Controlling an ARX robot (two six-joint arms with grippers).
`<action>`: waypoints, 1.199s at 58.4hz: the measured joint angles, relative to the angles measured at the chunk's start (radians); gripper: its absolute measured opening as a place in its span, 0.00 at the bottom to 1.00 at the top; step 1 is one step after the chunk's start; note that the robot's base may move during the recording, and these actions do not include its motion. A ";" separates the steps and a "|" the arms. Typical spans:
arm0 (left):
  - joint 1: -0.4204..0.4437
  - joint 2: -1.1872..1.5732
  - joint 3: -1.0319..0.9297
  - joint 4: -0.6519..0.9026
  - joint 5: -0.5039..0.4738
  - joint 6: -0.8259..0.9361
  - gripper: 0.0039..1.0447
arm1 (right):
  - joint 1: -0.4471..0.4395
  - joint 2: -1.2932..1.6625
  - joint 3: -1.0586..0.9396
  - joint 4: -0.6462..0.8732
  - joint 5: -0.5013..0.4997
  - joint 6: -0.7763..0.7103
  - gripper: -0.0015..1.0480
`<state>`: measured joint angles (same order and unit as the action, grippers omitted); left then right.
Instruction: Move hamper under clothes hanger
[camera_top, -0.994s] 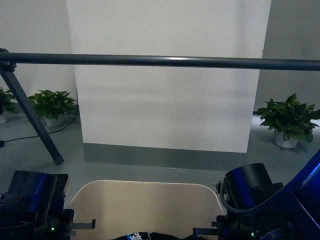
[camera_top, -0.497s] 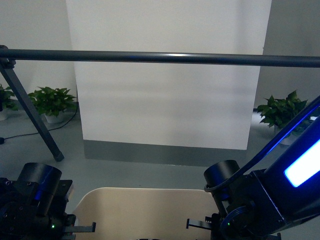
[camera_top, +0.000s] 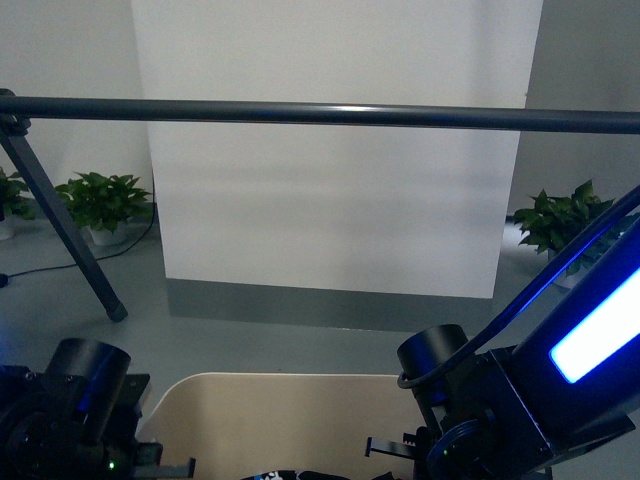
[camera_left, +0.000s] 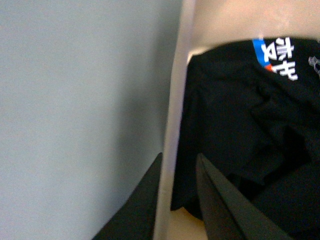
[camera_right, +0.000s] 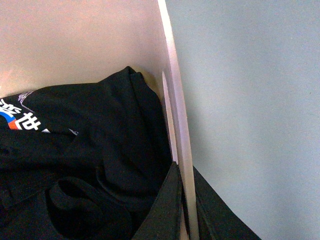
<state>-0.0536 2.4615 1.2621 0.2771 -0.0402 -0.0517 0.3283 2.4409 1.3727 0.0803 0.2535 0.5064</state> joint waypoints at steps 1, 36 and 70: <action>0.000 0.003 0.000 -0.002 0.000 0.000 0.26 | 0.000 0.000 0.000 0.002 -0.001 0.003 0.07; 0.001 -0.105 -0.021 0.018 0.005 0.000 0.95 | -0.013 -0.122 -0.100 0.091 0.016 0.047 0.81; -0.027 -0.507 -0.134 0.157 0.010 0.055 0.94 | -0.016 -0.561 -0.230 0.161 0.129 -0.069 0.92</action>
<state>-0.0803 1.9545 1.1282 0.4343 -0.0303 0.0029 0.3122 1.8797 1.1431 0.2413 0.3824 0.4377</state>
